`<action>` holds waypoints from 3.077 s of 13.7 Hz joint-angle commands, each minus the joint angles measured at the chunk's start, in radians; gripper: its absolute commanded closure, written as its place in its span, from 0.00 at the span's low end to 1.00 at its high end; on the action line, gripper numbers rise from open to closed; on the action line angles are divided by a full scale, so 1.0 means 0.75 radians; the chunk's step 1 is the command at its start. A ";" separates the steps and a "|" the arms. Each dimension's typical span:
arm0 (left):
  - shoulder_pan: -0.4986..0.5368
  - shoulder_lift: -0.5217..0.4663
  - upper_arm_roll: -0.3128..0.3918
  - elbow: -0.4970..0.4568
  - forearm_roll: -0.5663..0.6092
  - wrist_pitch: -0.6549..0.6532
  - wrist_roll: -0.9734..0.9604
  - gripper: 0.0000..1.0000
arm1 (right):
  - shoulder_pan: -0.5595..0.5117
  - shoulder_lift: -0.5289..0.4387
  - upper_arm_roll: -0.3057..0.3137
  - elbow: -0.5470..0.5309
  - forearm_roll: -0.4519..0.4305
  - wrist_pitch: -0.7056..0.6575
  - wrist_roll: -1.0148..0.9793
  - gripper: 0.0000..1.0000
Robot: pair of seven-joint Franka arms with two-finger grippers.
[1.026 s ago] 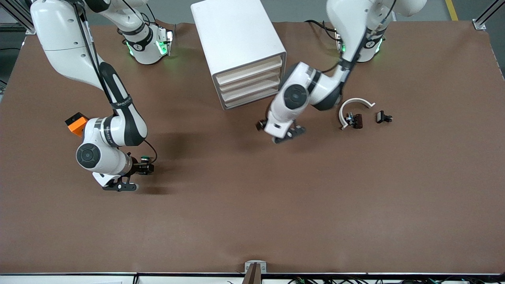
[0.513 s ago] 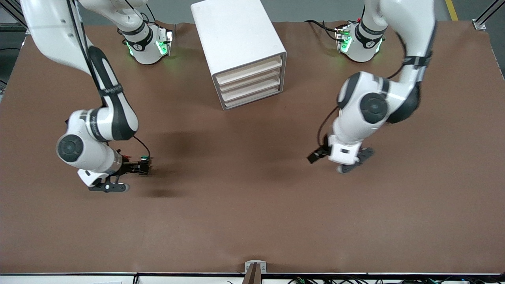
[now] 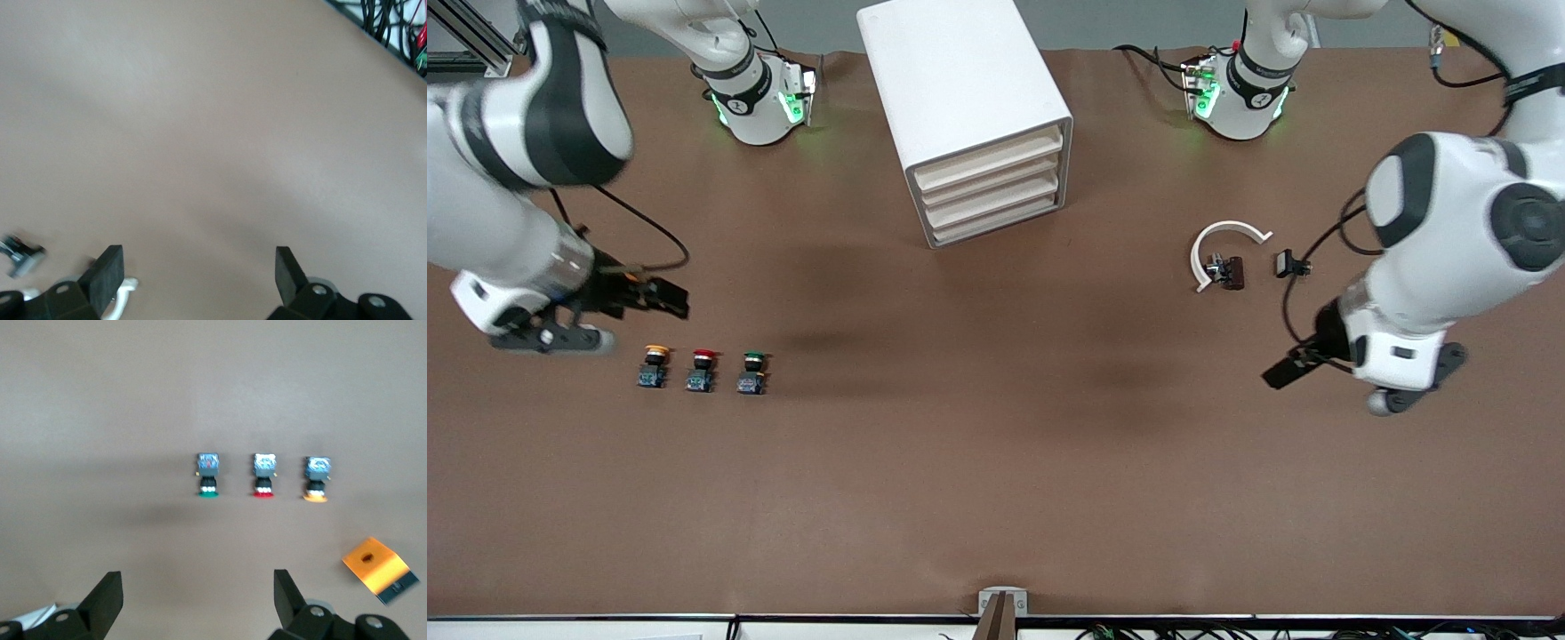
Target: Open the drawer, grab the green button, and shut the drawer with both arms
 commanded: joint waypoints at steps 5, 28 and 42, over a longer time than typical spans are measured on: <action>0.182 -0.093 -0.015 0.068 0.017 -0.191 0.220 0.00 | -0.124 -0.038 0.020 0.256 -0.012 -0.297 -0.245 0.00; 0.336 -0.492 -0.181 -0.032 0.158 -0.578 0.746 0.00 | -0.102 -0.026 0.002 0.385 -0.024 -0.371 -0.271 0.00; 0.295 -0.508 -0.279 -0.073 0.158 -0.562 0.783 0.00 | -0.061 -0.171 -0.063 0.179 -0.057 -0.232 -0.275 0.00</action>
